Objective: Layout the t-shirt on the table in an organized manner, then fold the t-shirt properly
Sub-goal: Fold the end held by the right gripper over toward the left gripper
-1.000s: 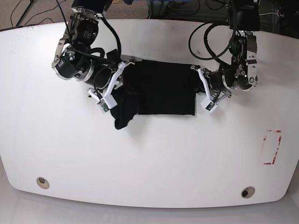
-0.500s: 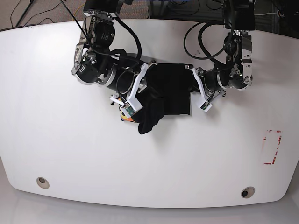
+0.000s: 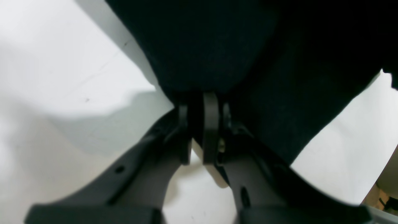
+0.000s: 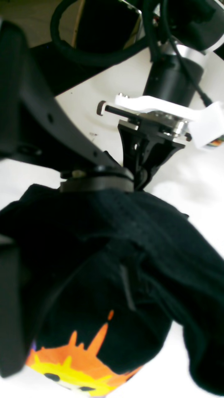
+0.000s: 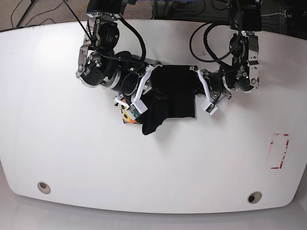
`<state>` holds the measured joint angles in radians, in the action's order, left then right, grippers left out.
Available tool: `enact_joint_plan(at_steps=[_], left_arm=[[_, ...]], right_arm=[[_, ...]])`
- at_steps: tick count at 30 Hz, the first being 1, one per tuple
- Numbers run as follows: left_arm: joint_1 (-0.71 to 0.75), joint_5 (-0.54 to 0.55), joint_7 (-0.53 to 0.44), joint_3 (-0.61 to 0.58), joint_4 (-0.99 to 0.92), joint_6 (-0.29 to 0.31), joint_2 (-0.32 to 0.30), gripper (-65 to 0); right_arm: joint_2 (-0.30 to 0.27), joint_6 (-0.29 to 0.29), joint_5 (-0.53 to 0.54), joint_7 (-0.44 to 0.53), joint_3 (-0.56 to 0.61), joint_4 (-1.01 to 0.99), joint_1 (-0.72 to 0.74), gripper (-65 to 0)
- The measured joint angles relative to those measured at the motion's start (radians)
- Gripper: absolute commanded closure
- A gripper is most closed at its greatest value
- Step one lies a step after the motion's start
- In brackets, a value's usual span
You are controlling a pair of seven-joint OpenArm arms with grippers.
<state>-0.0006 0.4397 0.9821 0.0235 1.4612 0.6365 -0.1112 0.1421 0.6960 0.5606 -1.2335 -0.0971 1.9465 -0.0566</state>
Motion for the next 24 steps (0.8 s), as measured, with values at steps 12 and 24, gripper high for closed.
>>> enact_joint_plan(at_steps=[12,24], left_arm=[[0.000,0.002,0.001,0.000,0.000,0.000,0.000,-5.0],[0.000,0.003,0.001,0.000,0.003,0.002,0.000,-13.5]], right_arm=[[0.000,0.000,-0.003,0.001,0.034,0.000,0.000,-31.1],[0.000,0.000,0.011,0.003,0.048,0.037,-0.008,-45.2]])
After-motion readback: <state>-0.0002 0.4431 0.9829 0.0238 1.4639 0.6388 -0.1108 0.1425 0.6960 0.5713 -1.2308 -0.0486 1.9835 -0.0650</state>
